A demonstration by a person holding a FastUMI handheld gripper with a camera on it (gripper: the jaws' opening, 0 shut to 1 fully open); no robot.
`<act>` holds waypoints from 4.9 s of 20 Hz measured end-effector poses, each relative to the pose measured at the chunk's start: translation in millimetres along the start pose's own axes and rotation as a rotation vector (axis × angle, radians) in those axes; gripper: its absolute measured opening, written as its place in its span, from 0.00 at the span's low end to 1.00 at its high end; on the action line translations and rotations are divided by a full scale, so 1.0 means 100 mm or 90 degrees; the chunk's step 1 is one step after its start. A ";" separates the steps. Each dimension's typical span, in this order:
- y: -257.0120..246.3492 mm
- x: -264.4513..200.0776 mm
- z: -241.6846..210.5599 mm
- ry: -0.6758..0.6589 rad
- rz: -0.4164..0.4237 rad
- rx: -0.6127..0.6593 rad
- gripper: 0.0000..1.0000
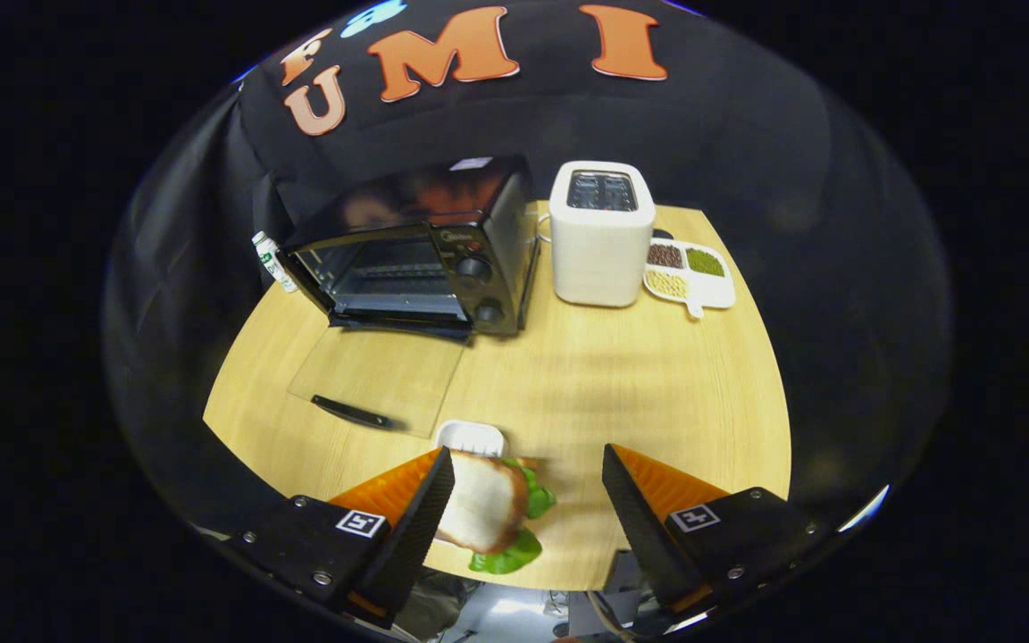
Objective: Open the toaster oven, put the food inside, and close the toaster oven door.
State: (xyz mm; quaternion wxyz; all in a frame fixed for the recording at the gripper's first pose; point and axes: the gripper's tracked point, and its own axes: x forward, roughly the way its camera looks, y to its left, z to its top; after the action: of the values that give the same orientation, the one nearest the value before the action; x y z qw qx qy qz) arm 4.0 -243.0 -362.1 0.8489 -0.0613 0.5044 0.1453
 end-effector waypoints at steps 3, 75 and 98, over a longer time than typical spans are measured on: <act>-0.01 0.09 -0.20 0.055 0.059 0.053 0.99; 2.07 2.09 1.76 -0.347 0.062 0.850 0.48; 2.50 0.85 0.85 -0.262 0.014 0.353 0.98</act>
State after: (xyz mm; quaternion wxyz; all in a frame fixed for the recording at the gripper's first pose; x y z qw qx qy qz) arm 35.9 31.2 -384.5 0.9156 0.2074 0.3438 0.0210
